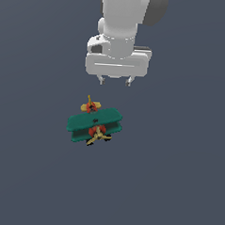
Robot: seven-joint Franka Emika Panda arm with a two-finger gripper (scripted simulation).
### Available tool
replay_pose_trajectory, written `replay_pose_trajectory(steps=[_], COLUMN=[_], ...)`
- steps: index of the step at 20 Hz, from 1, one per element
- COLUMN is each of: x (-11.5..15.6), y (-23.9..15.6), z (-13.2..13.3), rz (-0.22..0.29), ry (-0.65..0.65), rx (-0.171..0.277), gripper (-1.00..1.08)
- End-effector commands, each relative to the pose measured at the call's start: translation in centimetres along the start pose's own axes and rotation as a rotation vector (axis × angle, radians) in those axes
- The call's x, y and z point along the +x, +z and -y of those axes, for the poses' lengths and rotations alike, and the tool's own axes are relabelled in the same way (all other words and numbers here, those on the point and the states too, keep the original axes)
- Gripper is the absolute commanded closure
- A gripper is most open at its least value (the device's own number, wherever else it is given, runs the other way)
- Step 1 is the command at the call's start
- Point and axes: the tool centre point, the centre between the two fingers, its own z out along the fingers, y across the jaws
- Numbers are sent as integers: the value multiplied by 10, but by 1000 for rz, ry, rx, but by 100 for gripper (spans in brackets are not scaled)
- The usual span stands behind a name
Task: Pick up the object and move it to a goal position.
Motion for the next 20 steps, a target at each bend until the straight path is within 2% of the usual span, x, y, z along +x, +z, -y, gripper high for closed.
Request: replay_pose_trajectory(steps=[1, 10, 20], x=[0, 4, 17], y=[0, 5, 23], z=[0, 0, -2], rz=[0, 26, 115], ry=[0, 11, 50], rx=[0, -13, -68], gripper=[-60, -60, -60])
